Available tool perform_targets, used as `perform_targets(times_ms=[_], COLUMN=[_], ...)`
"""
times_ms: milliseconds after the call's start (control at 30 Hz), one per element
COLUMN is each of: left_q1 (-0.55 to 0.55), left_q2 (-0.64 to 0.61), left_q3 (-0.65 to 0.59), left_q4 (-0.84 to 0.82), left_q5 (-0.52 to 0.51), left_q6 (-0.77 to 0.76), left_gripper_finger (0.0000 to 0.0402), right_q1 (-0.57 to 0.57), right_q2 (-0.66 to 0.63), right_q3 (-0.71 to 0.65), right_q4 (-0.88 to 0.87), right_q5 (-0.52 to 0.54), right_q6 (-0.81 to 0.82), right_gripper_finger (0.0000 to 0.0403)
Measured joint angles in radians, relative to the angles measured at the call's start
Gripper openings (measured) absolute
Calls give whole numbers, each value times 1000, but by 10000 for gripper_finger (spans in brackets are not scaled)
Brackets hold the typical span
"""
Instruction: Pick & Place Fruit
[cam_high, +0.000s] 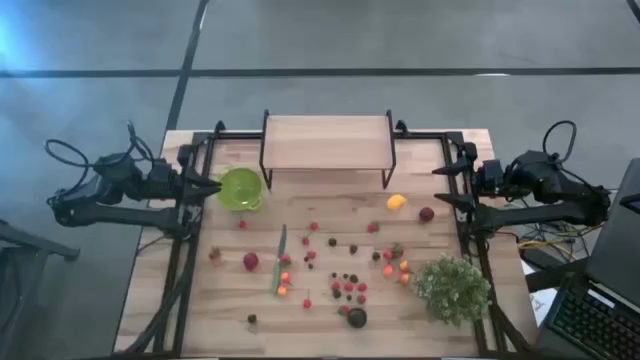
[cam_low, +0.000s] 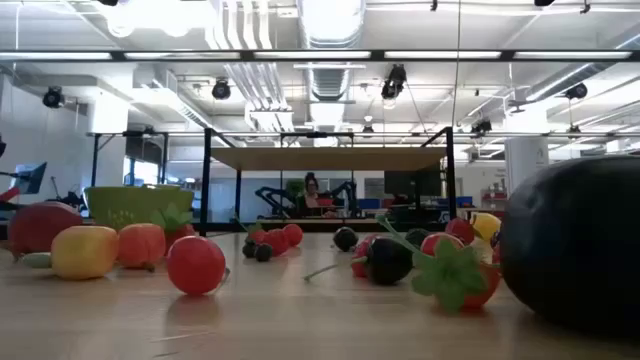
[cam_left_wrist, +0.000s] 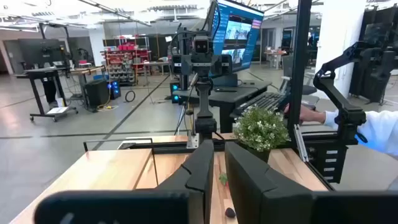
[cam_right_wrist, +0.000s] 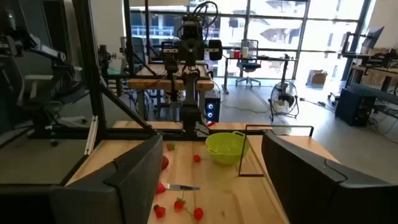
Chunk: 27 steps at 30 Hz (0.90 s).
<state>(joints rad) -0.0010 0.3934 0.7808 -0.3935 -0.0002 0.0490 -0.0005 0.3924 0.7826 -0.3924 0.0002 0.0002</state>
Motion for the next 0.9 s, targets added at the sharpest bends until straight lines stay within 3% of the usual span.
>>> perform_targets(times_ms=[667, 900], left_q1=[1, 1], left_q2=[0, 0], left_q3=[0, 0], left_q4=[0, 0], left_q5=[0, 0], left_q6=[0, 0], left_gripper_finger=[48, 52], right_q1=[0, 0], right_q2=[0, 0], right_q3=[0, 0], right_q4=[0, 5], right_q5=[0, 0], right_q6=[0, -1], right_gripper_finger=[220, 229])
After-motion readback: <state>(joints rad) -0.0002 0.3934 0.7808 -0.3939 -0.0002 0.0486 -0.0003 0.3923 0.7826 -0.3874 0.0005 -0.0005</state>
